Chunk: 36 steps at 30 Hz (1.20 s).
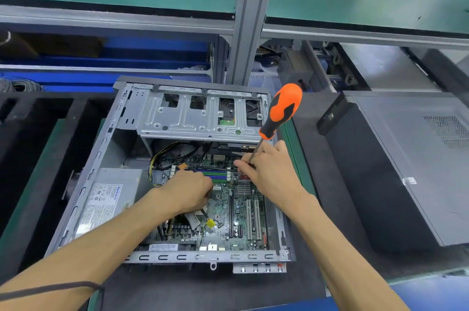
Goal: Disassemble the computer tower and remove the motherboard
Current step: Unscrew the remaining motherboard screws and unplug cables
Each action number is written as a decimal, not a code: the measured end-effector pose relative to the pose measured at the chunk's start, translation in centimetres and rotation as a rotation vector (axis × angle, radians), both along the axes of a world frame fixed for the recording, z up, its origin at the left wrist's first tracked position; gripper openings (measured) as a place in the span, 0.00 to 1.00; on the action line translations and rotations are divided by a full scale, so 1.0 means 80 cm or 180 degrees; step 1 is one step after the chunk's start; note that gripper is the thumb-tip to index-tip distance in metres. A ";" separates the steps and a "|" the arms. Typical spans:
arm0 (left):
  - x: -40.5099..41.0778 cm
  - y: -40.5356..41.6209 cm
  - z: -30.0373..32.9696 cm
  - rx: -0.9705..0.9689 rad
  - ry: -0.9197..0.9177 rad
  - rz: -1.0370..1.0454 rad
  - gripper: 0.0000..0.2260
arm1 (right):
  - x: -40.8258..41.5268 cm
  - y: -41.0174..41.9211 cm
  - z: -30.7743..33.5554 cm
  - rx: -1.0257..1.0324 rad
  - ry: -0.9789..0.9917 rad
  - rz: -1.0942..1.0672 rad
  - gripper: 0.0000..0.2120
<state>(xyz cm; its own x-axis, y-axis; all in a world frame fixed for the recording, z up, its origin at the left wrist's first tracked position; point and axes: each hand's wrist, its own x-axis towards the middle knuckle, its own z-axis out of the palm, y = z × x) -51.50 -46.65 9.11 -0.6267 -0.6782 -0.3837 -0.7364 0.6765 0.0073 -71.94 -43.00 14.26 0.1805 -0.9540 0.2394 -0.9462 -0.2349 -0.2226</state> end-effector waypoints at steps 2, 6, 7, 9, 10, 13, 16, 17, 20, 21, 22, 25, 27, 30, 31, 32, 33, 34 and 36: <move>-0.001 0.000 0.001 0.0021 0.0011 0.0020 0.09 | 0.001 0.000 0.002 0.0039 -0.0050 -0.0019 0.16; 0.000 -0.001 0.005 -0.0002 0.0086 0.0075 0.09 | -0.002 0.000 0.004 0.0570 0.0203 -0.0095 0.21; 0.001 -0.001 0.006 0.0012 0.0128 0.0098 0.09 | -0.002 0.000 0.005 0.0672 0.0191 -0.0115 0.21; 0.003 0.000 0.008 0.0091 0.0256 0.0172 0.08 | -0.002 0.001 0.009 0.0686 -0.0035 -0.0166 0.20; 0.003 0.000 0.008 0.0135 0.0357 0.0242 0.06 | -0.003 0.003 0.012 0.0630 -0.0185 -0.0177 0.20; 0.002 0.000 0.008 0.0240 0.0768 0.0505 0.08 | -0.006 0.006 0.023 0.0623 -0.0376 -0.0133 0.21; -0.006 0.000 0.005 0.0432 0.1197 0.0649 0.17 | -0.007 0.007 0.038 0.0620 -0.0503 -0.0091 0.21; -0.009 0.000 0.006 0.0552 0.1358 0.0710 0.21 | -0.007 0.008 0.043 0.0592 -0.0582 -0.0085 0.21; -0.017 0.001 0.010 0.0902 0.1639 0.0812 0.28 | -0.003 0.010 0.058 0.0473 -0.0819 -0.0004 0.20; -0.020 0.003 0.013 0.0975 0.1708 0.0767 0.24 | -0.002 0.010 0.062 0.0434 -0.0867 0.0044 0.20; -0.023 0.005 0.015 0.1036 0.1831 0.0739 0.17 | -0.002 0.011 0.067 0.0404 -0.0905 0.0082 0.19; -0.028 0.011 0.027 0.1258 0.2120 0.0862 0.11 | 0.003 0.010 0.081 0.0382 -0.1046 0.0109 0.20; -0.023 0.013 0.040 0.1601 0.2204 0.1082 0.17 | 0.008 0.007 0.090 0.0350 -0.1231 0.0150 0.20; 0.005 0.011 0.068 0.1865 0.2223 0.1504 0.20 | 0.027 0.001 0.104 0.0276 -0.1862 0.0274 0.18; 0.020 0.009 0.080 0.1808 0.2129 0.1556 0.21 | 0.036 -0.001 0.108 0.0227 -0.2108 0.0290 0.18; 0.037 0.007 0.090 0.1683 0.2008 0.1574 0.22 | 0.046 -0.004 0.113 0.0168 -0.2353 0.0296 0.18; 0.055 0.004 0.101 0.1510 0.1903 0.1616 0.22 | 0.057 -0.007 0.116 0.0113 -0.2587 0.0313 0.19; 0.080 0.003 0.113 0.1300 0.1856 0.1719 0.22 | 0.073 -0.013 0.119 0.0092 -0.2788 0.0346 0.19; 0.118 0.000 0.133 0.0875 0.1933 0.2025 0.22 | 0.096 -0.024 0.123 0.0077 -0.3064 0.0393 0.20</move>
